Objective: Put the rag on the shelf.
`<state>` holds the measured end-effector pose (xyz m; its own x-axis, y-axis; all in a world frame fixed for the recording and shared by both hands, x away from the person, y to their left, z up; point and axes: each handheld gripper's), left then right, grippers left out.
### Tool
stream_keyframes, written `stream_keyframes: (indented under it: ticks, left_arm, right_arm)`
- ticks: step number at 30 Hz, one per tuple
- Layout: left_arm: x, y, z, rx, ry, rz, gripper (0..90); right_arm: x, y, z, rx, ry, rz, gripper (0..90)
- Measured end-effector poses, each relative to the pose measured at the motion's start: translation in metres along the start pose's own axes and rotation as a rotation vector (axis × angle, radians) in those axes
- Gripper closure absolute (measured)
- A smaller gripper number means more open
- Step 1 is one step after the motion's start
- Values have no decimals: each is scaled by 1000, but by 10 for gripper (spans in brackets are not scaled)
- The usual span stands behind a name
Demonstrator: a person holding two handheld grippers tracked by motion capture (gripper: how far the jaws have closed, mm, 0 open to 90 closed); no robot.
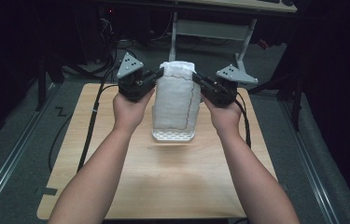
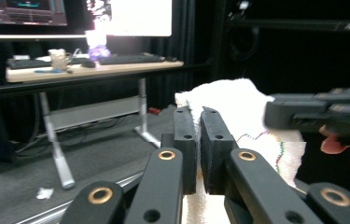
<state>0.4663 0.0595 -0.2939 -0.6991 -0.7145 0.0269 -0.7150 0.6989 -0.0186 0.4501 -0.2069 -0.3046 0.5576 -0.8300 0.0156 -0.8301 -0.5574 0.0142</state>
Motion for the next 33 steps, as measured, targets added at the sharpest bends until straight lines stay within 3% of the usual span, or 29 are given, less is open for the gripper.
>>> stream_keyframes:
  ticks: [4, 9, 12, 15, 18, 23, 27, 33]
  left_arm:
    - [-8, -10, 3, 4, 9, -4, 863]
    - [-17, -26, 5, 24, -7, -56, 863]
    - [-28, -36, 9, 16, 24, -74, 863]
    - [-33, -44, 15, 4, 28, -89, 862]
    - [-38, -52, 24, -24, 38, -97, 861]
    - [-45, -64, 43, -98, 55, -110, 859]
    - [-54, -70, 58, -165, 114, -95, 856]
    - [-60, -73, 70, -227, 107, -114, 854]
  right_arm:
    - [6, -7, -1, -6, 5, 6, 843]
    - [15, -21, -2, -2, -17, 10, 843]
    - [18, -31, -1, -11, -8, 14, 842]
    - [24, -43, 3, -32, -9, 21, 842]
    - [28, -48, 7, -50, -10, 25, 841]
    - [37, -62, 22, -130, -5, 40, 841]
    - [41, -70, 33, -183, -19, 42, 840]
    - [44, -81, 45, -250, -27, 22, 839]
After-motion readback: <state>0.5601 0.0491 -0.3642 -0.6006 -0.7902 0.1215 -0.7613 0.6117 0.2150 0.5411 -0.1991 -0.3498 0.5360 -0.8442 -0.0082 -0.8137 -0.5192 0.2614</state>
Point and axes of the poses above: each handheld gripper's, and its own axes: y roughly backward along the jaws, z roughly out of its underside, x roughly to its right, and after that the axes turned 7 degrees about x, right-handed
